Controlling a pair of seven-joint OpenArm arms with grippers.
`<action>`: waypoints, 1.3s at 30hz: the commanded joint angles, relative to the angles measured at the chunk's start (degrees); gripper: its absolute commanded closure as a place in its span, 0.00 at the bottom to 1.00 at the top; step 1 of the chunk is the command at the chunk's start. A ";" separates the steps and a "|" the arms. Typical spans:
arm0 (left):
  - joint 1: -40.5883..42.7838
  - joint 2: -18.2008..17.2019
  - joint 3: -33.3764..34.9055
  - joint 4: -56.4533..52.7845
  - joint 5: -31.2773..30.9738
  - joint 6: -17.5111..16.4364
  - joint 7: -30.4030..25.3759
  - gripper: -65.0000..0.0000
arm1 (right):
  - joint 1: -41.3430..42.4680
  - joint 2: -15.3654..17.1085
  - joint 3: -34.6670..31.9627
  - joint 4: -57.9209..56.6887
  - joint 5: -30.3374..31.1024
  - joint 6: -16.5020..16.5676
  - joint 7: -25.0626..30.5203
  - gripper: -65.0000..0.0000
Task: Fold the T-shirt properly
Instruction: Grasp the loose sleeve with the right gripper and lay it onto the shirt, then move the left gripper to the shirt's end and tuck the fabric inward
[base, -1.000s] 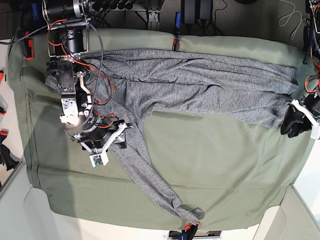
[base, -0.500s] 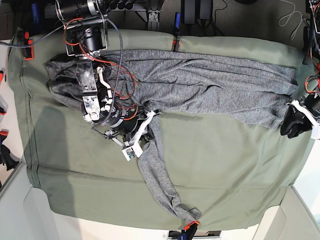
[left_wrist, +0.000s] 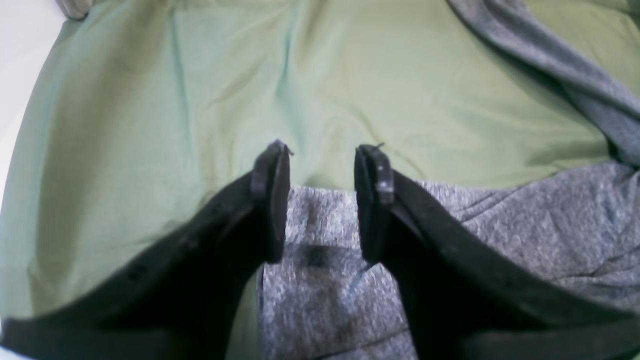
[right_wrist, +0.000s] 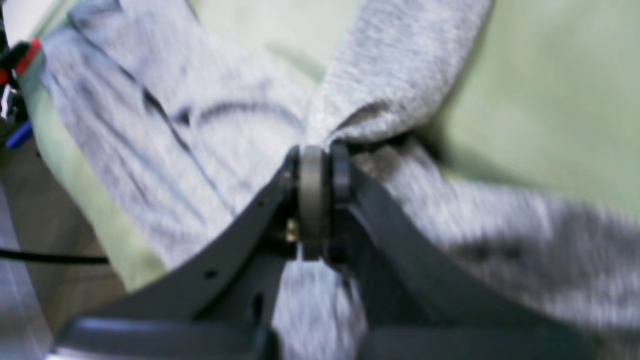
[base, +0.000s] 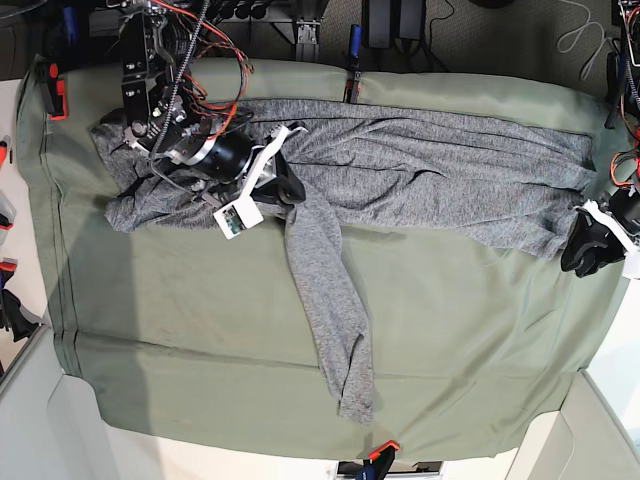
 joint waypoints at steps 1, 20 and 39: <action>-0.76 -1.57 -0.59 0.83 -1.86 -0.49 -1.38 0.62 | 0.17 0.20 0.00 1.70 1.55 0.42 1.92 1.00; -3.74 4.85 1.42 4.83 -4.90 -0.49 -1.36 0.53 | 1.75 0.79 22.91 2.03 -5.38 -11.41 6.21 0.82; -31.17 23.34 28.55 -17.27 13.11 11.02 -5.29 0.53 | -6.36 1.16 31.28 1.25 -6.47 -10.99 3.21 1.00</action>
